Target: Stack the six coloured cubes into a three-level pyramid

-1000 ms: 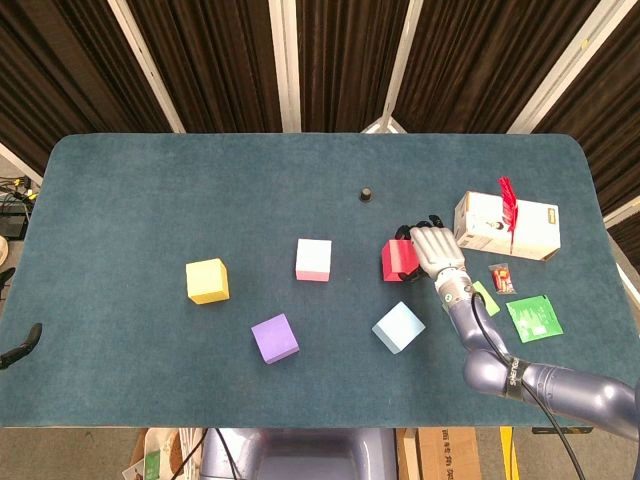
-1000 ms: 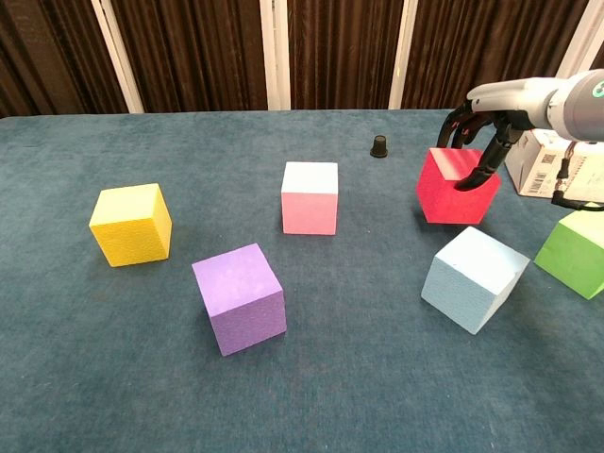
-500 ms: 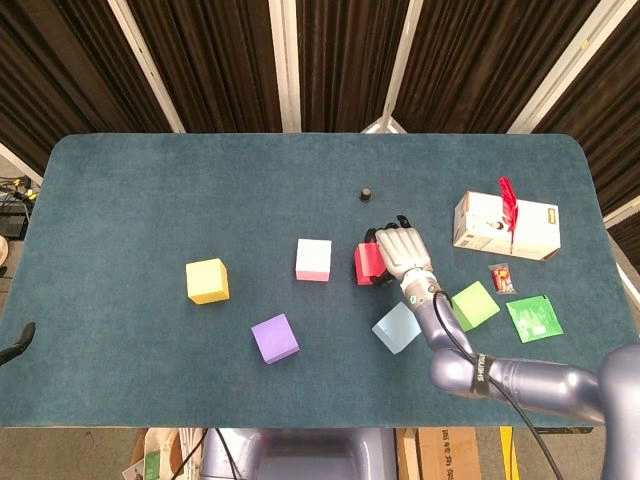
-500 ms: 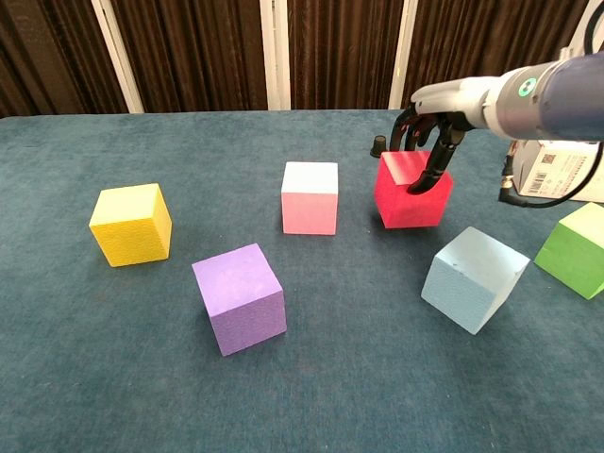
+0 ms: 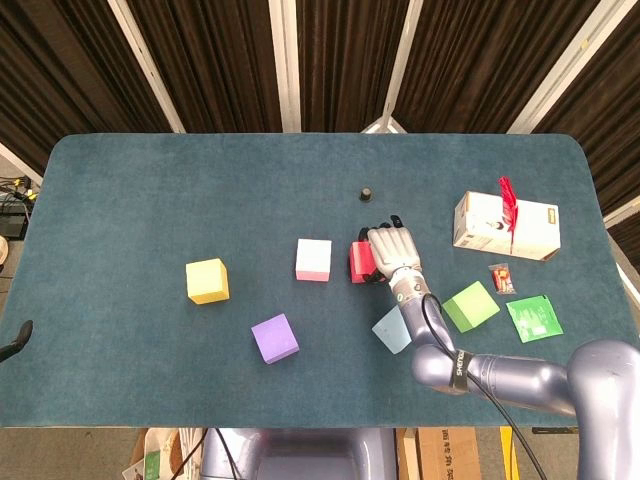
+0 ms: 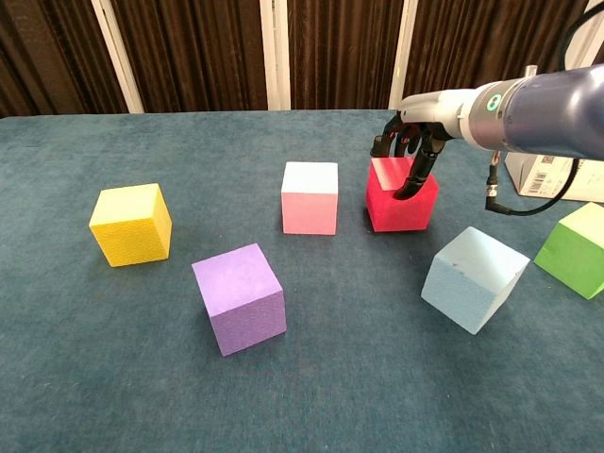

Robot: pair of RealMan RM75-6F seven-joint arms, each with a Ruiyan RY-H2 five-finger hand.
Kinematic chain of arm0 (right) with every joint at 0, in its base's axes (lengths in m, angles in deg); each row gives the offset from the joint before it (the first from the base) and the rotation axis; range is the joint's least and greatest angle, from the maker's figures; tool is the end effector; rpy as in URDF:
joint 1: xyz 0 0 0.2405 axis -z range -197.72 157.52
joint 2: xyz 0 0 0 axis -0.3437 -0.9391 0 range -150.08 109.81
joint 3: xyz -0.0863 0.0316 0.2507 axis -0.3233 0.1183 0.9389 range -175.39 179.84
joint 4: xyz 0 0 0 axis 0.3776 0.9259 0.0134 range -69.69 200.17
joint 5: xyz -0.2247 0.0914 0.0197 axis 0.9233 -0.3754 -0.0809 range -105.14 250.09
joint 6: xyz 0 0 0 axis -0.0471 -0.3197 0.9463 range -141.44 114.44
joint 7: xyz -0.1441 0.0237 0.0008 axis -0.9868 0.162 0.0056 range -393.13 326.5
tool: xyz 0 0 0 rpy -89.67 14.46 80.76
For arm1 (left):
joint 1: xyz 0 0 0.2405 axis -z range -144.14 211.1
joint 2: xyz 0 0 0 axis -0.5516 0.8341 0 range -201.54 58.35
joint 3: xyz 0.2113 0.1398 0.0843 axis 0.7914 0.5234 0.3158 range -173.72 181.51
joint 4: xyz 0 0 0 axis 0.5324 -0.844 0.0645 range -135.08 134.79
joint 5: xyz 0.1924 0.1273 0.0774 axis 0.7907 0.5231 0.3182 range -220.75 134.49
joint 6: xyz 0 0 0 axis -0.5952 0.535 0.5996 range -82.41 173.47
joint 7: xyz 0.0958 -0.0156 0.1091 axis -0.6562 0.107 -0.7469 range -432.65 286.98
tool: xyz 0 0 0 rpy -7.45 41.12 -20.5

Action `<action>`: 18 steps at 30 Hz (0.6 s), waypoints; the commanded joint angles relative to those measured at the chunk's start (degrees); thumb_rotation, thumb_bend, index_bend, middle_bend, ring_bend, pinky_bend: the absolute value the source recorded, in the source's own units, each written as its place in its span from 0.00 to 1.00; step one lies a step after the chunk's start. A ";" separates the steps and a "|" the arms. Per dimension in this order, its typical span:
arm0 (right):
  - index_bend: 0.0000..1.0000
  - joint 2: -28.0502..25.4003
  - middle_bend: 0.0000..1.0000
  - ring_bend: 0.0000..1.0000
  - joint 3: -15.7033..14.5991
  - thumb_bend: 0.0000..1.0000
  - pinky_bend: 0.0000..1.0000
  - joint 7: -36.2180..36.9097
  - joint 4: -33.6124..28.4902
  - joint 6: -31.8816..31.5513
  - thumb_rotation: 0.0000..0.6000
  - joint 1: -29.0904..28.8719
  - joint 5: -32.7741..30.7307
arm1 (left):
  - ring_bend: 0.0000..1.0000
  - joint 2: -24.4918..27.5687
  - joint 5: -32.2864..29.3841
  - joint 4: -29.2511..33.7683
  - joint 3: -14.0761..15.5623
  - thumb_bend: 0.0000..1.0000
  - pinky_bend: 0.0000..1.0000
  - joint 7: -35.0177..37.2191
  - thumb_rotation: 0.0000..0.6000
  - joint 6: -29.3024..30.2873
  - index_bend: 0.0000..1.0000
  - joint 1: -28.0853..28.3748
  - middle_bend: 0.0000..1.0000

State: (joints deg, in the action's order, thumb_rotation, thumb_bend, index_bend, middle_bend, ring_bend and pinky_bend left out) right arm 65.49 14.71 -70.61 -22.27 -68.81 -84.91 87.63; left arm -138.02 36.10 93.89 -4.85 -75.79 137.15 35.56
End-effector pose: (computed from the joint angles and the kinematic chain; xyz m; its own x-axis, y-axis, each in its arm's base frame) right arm -0.0880 -0.4220 -0.0350 0.4111 -0.4011 0.8186 -0.9090 -0.1133 0.4010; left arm -0.3338 0.1907 0.1535 0.3744 -0.1836 0.9089 0.9245 0.1496 -0.3506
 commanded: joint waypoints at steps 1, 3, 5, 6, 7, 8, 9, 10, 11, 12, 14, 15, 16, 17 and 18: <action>0.32 0.58 0.44 0.22 0.41 0.24 0.00 -0.73 0.30 -0.46 1.00 -0.48 -0.84 | 0.00 -0.03 -0.03 0.00 -0.02 0.36 0.00 -0.05 1.00 0.00 0.14 0.02 0.00; 0.32 1.00 0.44 0.22 0.64 0.24 0.00 -1.35 0.45 -0.96 1.00 -0.80 -1.51 | 0.00 -0.07 -0.11 -0.03 -0.08 0.36 0.00 -0.09 1.00 0.03 0.14 0.03 0.00; 0.32 1.59 0.44 0.22 1.15 0.24 0.00 -1.80 0.67 -1.64 1.00 -1.16 -2.49 | 0.00 -0.06 -0.21 -0.04 -0.14 0.36 0.00 -0.02 1.00 0.04 0.14 0.02 0.00; 0.32 1.97 0.44 0.22 1.47 0.24 0.00 -2.18 0.88 -2.09 1.00 -1.43 -3.29 | 0.00 -0.04 -0.24 -0.05 -0.16 0.36 0.00 0.01 1.00 0.04 0.14 0.02 0.00; 0.32 2.24 0.44 0.22 1.71 0.24 0.00 -2.59 1.04 -2.43 1.00 -1.66 -3.95 | 0.00 -0.02 -0.25 -0.03 -0.16 0.36 0.00 0.02 1.00 0.03 0.14 0.01 0.00; 0.32 2.49 0.44 0.22 1.99 0.24 0.00 -2.98 1.21 -2.74 1.00 -1.90 -4.58 | 0.00 0.01 -0.26 -0.02 -0.15 0.36 0.00 0.04 1.00 0.01 0.14 0.01 0.00; 0.32 2.64 0.44 0.22 2.17 0.24 0.00 -3.24 1.32 -2.93 1.00 -2.05 -4.96 | 0.00 0.03 -0.28 0.00 -0.16 0.36 0.00 0.08 1.00 -0.01 0.14 0.01 0.00; 0.32 2.86 0.44 0.22 2.43 0.24 0.00 -3.63 1.45 -3.23 1.00 -2.27 -5.49 | 0.00 0.06 -0.30 0.02 -0.18 0.36 0.00 0.13 1.00 -0.01 0.14 0.01 0.00; 0.32 3.08 0.44 0.22 2.68 0.24 0.00 -4.02 1.54 -3.60 1.00 -2.49 -5.93 | 0.00 0.09 -0.34 0.03 -0.21 0.36 0.00 0.19 1.00 0.00 0.14 0.00 0.00; 0.32 3.29 0.44 0.22 2.90 0.24 0.00 -4.41 1.62 -4.02 1.00 -2.68 -6.31 | 0.00 0.11 -0.38 0.01 -0.24 0.36 0.00 0.23 1.00 -0.02 0.14 0.01 0.00; 0.32 3.61 0.44 0.22 3.29 0.24 0.00 -4.97 1.66 -4.62 1.00 -2.95 -6.85 | 0.00 0.12 -0.47 -0.02 -0.30 0.36 0.00 0.26 1.00 -0.05 0.14 0.03 0.00; 0.32 3.78 0.44 0.23 3.55 0.24 0.00 -5.25 1.62 -4.96 1.00 -3.08 -7.16 | 0.00 0.12 -0.54 -0.04 -0.34 0.36 0.00 0.28 1.00 -0.06 0.14 0.04 0.00; 0.32 3.95 0.44 0.23 3.80 0.24 0.00 -5.51 1.56 -5.31 1.00 -3.20 -7.44 | 0.00 0.11 -0.60 -0.06 -0.38 0.36 0.00 0.29 1.00 -0.06 0.14 0.05 0.00; 0.32 4.05 0.44 0.23 3.95 0.24 0.00 -5.69 1.52 -5.53 1.00 -3.27 -7.59 | 0.00 0.11 -0.63 -0.08 -0.40 0.36 0.00 0.27 1.00 -0.06 0.14 0.05 0.00; 0.32 4.16 0.44 0.23 4.09 0.24 0.00 -5.88 1.48 -5.73 1.00 -3.35 -7.72 | 0.00 0.10 -0.65 -0.10 -0.41 0.36 0.00 0.24 1.00 -0.06 0.14 0.06 0.00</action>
State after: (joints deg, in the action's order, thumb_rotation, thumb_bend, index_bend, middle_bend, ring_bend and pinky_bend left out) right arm 69.52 18.65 -76.32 -20.74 -74.37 -88.16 80.05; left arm -137.92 35.45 93.79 -5.27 -75.55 137.09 35.62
